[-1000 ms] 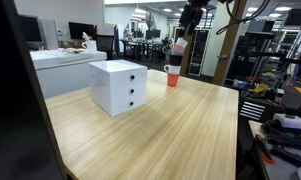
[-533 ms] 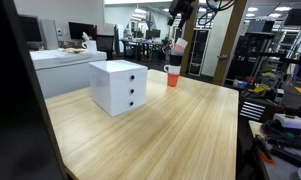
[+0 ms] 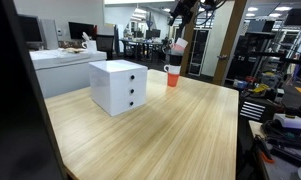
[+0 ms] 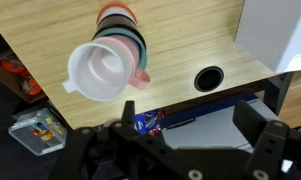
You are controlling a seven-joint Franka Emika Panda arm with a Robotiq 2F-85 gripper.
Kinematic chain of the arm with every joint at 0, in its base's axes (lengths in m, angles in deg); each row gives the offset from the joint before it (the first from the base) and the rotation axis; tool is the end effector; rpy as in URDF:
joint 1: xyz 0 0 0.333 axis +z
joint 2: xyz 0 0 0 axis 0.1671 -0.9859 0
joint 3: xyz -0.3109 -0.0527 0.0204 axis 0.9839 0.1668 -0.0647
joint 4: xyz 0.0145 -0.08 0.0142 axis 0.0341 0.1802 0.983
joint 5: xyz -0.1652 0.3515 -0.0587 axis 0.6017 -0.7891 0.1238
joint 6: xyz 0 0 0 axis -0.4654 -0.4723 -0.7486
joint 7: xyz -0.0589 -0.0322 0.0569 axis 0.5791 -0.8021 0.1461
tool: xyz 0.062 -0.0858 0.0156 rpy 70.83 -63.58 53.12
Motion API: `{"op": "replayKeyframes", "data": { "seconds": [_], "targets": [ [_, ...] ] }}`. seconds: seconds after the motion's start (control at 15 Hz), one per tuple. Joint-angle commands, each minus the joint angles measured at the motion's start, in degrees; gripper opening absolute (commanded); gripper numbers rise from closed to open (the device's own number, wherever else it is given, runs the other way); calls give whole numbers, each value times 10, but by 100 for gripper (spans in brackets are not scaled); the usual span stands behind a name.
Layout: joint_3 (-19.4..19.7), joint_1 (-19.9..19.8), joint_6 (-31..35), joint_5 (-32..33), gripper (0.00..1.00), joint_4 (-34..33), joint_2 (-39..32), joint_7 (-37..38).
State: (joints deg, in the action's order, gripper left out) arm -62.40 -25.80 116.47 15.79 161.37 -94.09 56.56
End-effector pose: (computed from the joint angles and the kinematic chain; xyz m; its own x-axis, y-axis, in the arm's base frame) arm 0.5328 -0.3271 0.5277 0.8810 -0.3877 0.2711 -0.3513 -0.9200 -0.1739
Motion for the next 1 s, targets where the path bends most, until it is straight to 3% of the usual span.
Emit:
{"op": "replayKeyframes", "data": {
  "seconds": [0.0,0.33,0.93],
  "targets": [
    [-11,-35,-39,-39,100,-50,-42,-29],
    [-21,-61,-62,-46,100,-73,-70,-27],
    [-33,-66,-92,-37,100,-52,-64,-23]
  ]
}}
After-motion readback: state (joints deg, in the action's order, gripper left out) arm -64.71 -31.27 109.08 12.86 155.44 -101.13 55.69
